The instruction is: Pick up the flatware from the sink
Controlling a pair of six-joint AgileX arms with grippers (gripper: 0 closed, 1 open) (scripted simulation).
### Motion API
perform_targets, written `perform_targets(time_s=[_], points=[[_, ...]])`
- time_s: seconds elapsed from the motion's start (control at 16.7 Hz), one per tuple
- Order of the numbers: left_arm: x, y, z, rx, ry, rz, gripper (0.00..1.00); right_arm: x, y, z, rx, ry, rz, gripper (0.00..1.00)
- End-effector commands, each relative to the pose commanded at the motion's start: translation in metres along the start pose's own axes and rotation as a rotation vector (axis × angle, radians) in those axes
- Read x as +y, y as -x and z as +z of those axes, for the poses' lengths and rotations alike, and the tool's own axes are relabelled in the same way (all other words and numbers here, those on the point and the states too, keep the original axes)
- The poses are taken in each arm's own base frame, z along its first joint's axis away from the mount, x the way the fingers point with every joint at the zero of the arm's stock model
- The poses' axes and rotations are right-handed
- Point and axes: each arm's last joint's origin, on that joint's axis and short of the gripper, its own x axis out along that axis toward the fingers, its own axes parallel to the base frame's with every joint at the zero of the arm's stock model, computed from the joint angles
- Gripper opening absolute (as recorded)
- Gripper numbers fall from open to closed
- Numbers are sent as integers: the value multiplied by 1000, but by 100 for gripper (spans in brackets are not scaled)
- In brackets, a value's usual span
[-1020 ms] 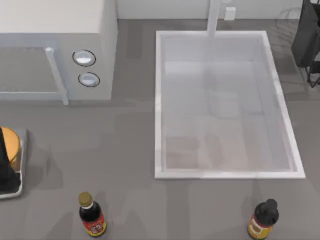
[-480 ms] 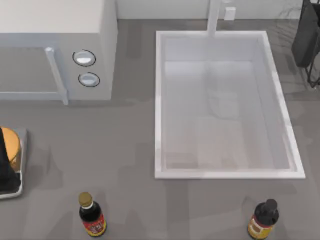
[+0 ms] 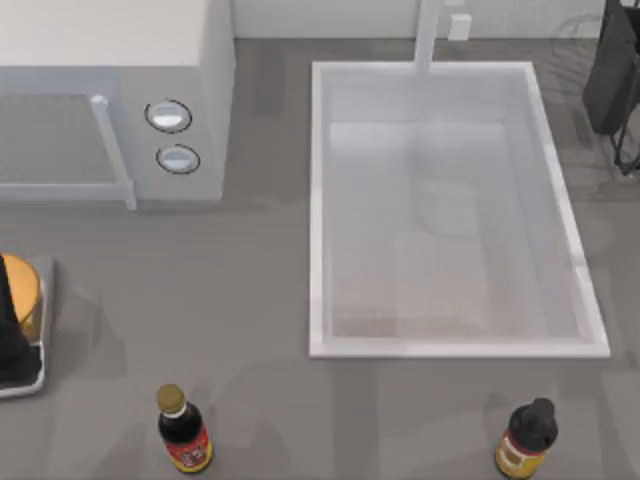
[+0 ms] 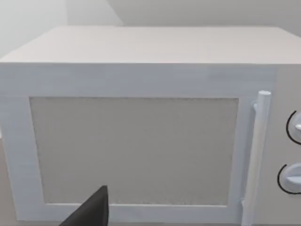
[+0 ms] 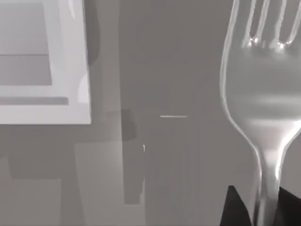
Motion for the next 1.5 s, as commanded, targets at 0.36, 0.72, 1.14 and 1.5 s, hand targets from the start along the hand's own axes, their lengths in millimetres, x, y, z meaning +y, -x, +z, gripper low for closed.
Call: perform_targets(time_s=[0.36,0.72,1.14,1.5], points=[[0,0,0,0,0,0,100,-1,-55,-6,3,-1,1,0],[0,0,0,0,0,0,100,-1,-55,-7,4,-1,1,15],[0,0,0,0,0,0,100,-1,-55,-7,4,-1,1,68],[0,0,0,0,0,0,100,-1,-55,-7,4,-1,1,100]])
